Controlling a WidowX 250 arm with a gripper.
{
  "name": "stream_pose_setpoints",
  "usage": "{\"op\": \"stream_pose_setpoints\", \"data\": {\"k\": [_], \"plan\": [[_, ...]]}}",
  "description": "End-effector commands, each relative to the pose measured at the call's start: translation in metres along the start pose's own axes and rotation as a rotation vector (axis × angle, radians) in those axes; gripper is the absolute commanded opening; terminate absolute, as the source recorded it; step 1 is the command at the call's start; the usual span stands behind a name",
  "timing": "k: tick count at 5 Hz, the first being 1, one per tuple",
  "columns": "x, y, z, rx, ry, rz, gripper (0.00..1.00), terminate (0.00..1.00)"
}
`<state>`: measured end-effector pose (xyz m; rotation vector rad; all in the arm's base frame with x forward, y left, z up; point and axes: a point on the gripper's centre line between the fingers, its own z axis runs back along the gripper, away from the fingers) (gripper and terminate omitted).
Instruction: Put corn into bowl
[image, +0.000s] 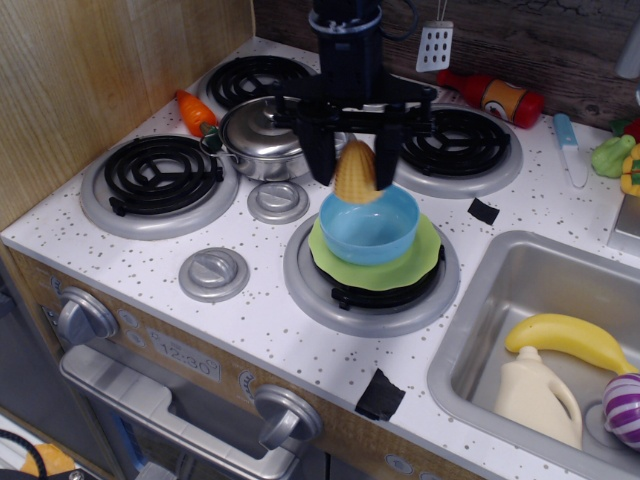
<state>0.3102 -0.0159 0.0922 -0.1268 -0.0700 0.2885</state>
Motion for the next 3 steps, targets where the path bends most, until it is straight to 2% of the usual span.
{"op": "stream_pose_setpoints", "data": {"k": [1,2,3], "plan": [[0.0070,0.0005,0.0064,-0.039,-0.044,-0.009,1.00,0.00],[0.0070,0.0005,0.0064,-0.039,-0.044,-0.009,1.00,0.00],[0.0070,0.0005,0.0064,-0.039,-0.044,-0.009,1.00,1.00]]}}
